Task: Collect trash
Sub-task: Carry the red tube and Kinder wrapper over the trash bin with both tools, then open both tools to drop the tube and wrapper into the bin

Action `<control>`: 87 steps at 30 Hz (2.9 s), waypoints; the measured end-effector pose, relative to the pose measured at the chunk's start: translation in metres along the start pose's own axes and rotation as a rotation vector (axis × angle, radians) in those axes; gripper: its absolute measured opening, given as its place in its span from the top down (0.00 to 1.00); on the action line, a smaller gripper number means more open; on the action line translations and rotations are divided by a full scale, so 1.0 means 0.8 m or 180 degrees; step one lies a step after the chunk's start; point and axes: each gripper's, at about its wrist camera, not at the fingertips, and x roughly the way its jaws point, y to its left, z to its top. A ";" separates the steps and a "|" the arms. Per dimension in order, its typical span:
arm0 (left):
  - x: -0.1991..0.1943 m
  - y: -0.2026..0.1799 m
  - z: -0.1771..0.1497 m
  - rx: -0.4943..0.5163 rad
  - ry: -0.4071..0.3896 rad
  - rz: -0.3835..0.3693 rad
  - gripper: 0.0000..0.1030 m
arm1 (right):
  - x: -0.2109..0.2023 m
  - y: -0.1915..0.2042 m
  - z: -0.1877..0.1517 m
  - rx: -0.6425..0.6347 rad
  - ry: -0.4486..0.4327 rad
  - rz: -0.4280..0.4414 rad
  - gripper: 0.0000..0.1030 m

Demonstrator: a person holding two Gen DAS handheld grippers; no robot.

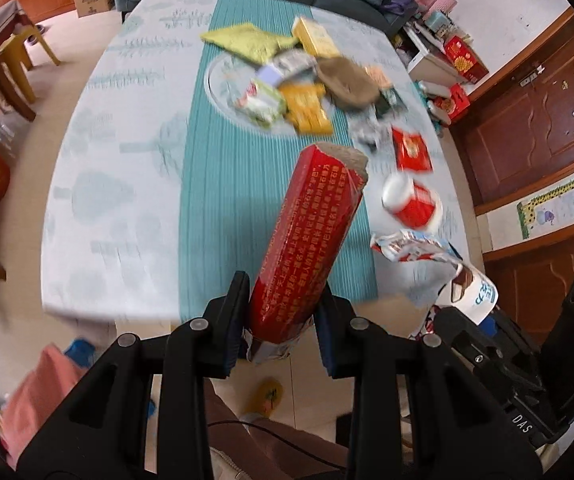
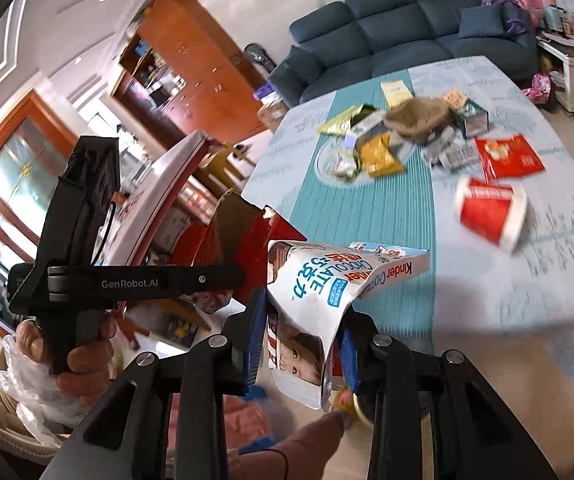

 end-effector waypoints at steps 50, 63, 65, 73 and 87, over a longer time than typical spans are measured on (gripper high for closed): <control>0.487 0.070 -0.261 0.0521 0.0755 0.0469 0.45 | 0.391 -0.288 -0.372 0.0620 0.0716 -0.0740 0.46; 0.465 0.096 -0.250 0.0411 0.0493 0.0638 0.20 | 0.379 -0.286 -0.351 0.0664 0.0634 -0.0866 0.34; 0.455 0.094 -0.251 0.0391 0.0461 0.0654 0.20 | 0.363 -0.278 -0.346 0.0670 0.0610 -0.0892 0.34; 0.379 0.065 -0.256 0.0486 0.0355 0.0751 0.20 | 0.280 -0.234 -0.313 0.0738 0.0501 -0.1007 0.33; 0.166 0.007 -0.238 0.0743 0.0222 0.0751 0.20 | 0.103 -0.092 -0.226 0.0819 0.0375 -0.1322 0.33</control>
